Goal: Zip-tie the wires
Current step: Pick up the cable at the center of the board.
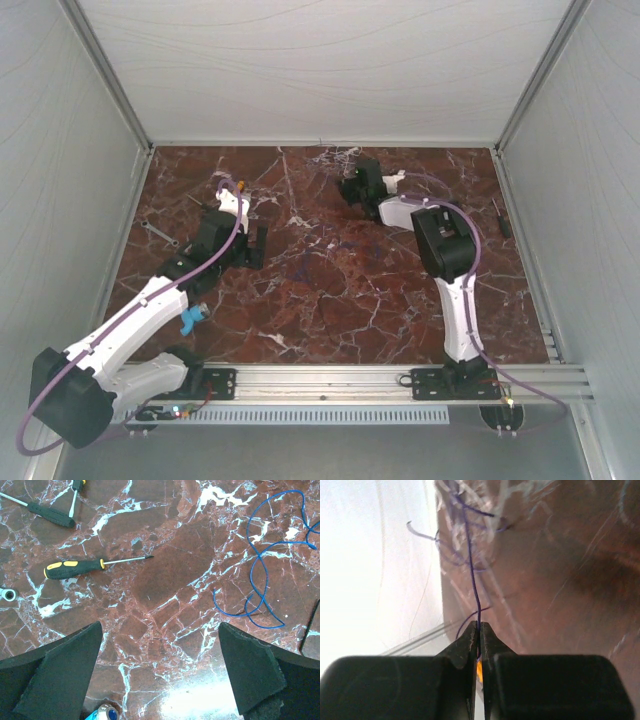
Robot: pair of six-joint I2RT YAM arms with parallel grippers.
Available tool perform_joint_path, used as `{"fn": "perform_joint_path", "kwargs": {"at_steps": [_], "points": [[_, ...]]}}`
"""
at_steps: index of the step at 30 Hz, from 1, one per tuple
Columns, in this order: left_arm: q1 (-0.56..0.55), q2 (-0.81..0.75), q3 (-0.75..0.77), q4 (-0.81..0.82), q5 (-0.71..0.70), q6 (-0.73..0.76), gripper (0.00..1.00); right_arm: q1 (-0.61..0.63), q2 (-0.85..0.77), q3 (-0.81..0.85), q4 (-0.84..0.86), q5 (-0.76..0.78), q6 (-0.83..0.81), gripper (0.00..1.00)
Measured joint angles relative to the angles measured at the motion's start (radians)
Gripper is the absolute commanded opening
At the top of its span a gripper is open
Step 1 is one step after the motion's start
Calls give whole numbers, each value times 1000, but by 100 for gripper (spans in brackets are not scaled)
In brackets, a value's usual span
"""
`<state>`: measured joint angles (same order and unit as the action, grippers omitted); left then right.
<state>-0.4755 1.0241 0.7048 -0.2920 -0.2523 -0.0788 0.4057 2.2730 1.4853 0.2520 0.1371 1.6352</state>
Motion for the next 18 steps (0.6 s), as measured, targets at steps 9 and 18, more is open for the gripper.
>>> {"fn": "perform_joint_path", "kwargs": {"at_steps": [9,18], "points": [[1,0,0,0,0,1,99,-19,-257,-129,-29,-55,-89,0],[2,0,0,0,-1,1,99,-39,-353,-98,-173,-77,-272,0]]}}
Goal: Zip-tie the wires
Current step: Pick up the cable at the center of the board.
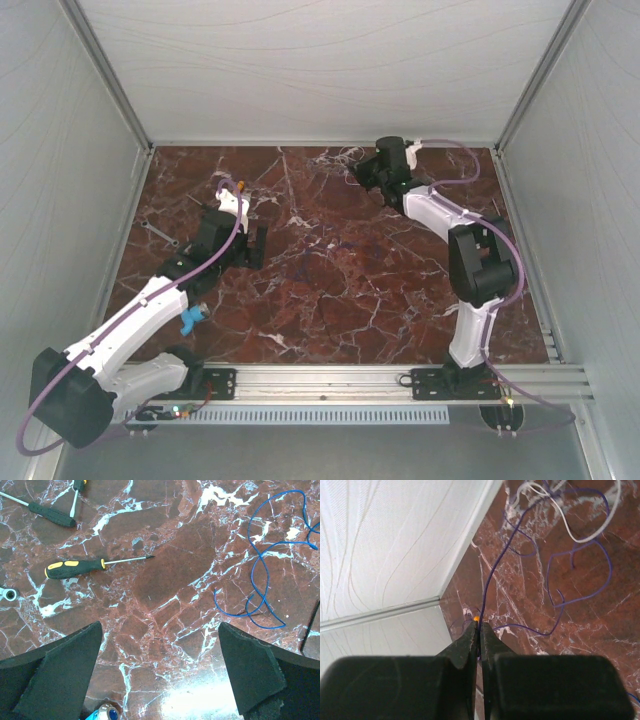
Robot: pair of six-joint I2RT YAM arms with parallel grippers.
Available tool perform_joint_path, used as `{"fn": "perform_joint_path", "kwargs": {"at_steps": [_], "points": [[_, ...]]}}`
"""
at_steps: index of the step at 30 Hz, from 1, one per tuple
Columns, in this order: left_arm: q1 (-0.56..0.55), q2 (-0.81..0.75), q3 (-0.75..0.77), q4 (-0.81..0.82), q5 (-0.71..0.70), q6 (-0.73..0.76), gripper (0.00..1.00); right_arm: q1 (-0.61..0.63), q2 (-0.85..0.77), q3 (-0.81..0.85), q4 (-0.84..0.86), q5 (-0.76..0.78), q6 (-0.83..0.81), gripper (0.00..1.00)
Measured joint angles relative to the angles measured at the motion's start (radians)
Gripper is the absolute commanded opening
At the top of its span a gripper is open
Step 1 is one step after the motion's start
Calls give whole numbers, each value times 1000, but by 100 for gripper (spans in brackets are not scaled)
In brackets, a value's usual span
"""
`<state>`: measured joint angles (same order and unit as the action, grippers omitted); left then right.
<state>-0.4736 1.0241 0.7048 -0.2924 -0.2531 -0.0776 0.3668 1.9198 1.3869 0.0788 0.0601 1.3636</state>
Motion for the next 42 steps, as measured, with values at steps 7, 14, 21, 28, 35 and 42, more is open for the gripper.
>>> {"fn": "perform_joint_path", "kwargs": {"at_steps": [7,14,21,28,35,42], "points": [[0,0,0,0,-1,1,99,-3,-56,136,-71,-14,-224,0],[0,0,0,0,-1,4,99,-7,-55,356,-71,-131,-482,0],[0,0,0,0,-2,7,99,-8,-55,478,-9,-280,-696,0],[0,0,0,0,-6,8,99,-8,-56,513,58,-395,-854,0],[0,0,0,0,-10,7,99,-8,-94,454,94,-494,-934,0],[0,-11,0,8,-8,-5,100,-8,-171,406,137,-602,-940,0]]}}
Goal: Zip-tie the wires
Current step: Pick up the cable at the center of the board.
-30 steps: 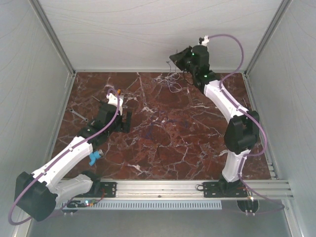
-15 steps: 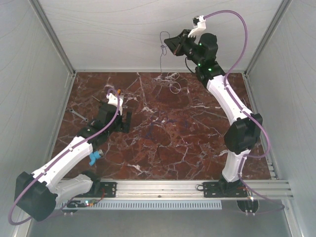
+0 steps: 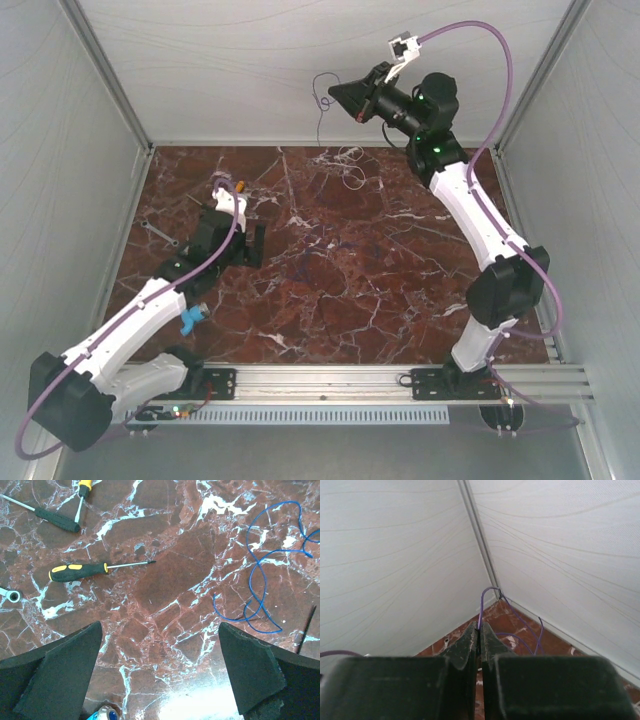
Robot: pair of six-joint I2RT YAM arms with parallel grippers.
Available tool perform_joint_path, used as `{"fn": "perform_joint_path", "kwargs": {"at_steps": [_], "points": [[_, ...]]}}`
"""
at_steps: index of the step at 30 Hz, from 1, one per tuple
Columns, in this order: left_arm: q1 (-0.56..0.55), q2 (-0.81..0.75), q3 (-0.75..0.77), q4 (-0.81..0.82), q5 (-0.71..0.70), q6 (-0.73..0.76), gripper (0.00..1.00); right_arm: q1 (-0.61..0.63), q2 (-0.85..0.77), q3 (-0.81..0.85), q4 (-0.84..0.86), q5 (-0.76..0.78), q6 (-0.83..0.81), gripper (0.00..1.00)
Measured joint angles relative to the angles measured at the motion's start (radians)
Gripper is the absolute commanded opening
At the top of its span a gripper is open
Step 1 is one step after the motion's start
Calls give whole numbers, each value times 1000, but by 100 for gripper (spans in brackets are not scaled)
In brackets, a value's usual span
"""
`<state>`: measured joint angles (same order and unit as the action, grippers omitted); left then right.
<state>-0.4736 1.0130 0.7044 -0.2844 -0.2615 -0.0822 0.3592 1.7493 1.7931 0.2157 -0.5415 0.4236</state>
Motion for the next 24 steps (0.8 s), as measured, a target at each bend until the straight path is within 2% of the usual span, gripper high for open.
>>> {"fn": "perform_joint_path", "kwargs": {"at_steps": [9,14,19,24], "points": [[0,-105,0,53,63,-88,99,35,-113,-43,121,-42,-10,0],[1,-133,0,125,147,-157,100,72,-95,82,157,-43,-64,0],[2,-128,-2,234,241,-240,100,82,-77,228,187,-27,-82,0],[2,-146,-68,426,331,-332,99,82,-110,183,222,1,-78,0]]}}
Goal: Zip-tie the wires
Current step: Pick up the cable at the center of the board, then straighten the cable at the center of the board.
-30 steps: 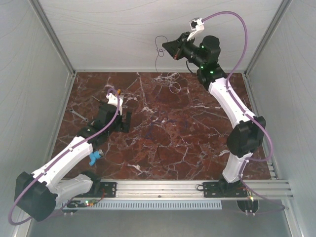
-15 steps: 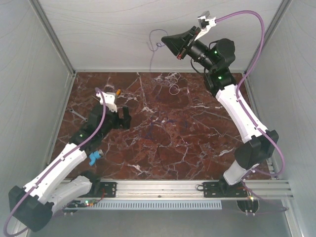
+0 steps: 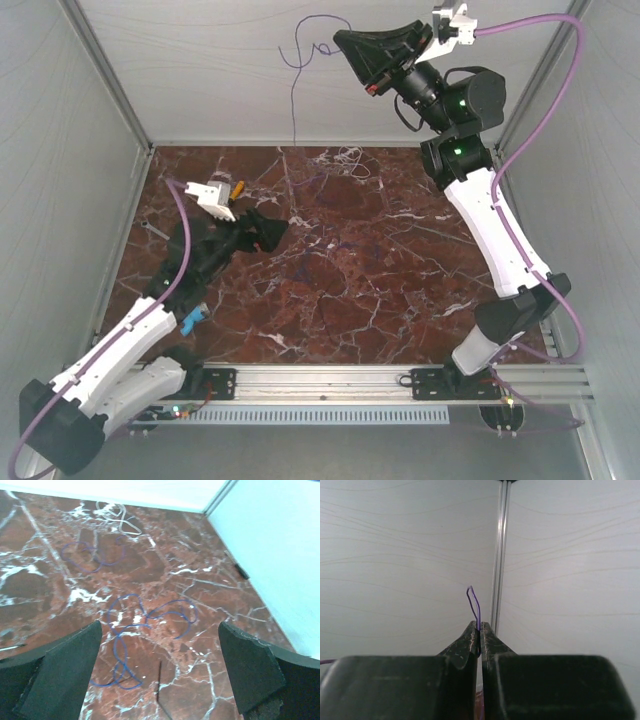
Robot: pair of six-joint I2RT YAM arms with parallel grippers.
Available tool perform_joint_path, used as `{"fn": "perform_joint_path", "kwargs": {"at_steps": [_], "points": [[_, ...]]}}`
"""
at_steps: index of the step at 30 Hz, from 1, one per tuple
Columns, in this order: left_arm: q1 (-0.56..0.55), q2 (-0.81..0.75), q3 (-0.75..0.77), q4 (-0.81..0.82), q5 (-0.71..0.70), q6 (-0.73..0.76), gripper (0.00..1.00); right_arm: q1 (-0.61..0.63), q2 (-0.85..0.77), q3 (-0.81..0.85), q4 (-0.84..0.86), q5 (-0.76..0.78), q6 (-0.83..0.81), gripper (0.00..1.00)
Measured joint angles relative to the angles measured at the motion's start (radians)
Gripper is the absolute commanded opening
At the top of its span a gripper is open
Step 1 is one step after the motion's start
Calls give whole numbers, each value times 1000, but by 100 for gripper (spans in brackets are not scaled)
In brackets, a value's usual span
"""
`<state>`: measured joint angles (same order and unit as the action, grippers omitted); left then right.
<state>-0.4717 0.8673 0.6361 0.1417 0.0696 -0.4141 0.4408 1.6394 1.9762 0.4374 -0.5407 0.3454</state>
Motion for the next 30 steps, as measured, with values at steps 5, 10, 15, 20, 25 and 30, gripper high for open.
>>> {"fn": "perform_joint_path", "kwargs": {"at_steps": [5,10,15,20,25,30], "points": [[0,-31,-87,169,65,-65,99,3,-37,-108,2,10,0,0],[0,-48,-121,316,96,-126,98,18,-87,-190,2,13,0,0],[0,-41,-122,437,107,-176,98,37,-154,-249,23,6,-2,0],[0,40,-93,528,132,-193,99,48,-198,-296,60,-3,0,0],[0,171,-21,619,163,-195,97,66,-212,-328,68,-5,17,0],[0,301,65,702,186,-190,28,100,-241,-362,69,-6,21,0]]}}
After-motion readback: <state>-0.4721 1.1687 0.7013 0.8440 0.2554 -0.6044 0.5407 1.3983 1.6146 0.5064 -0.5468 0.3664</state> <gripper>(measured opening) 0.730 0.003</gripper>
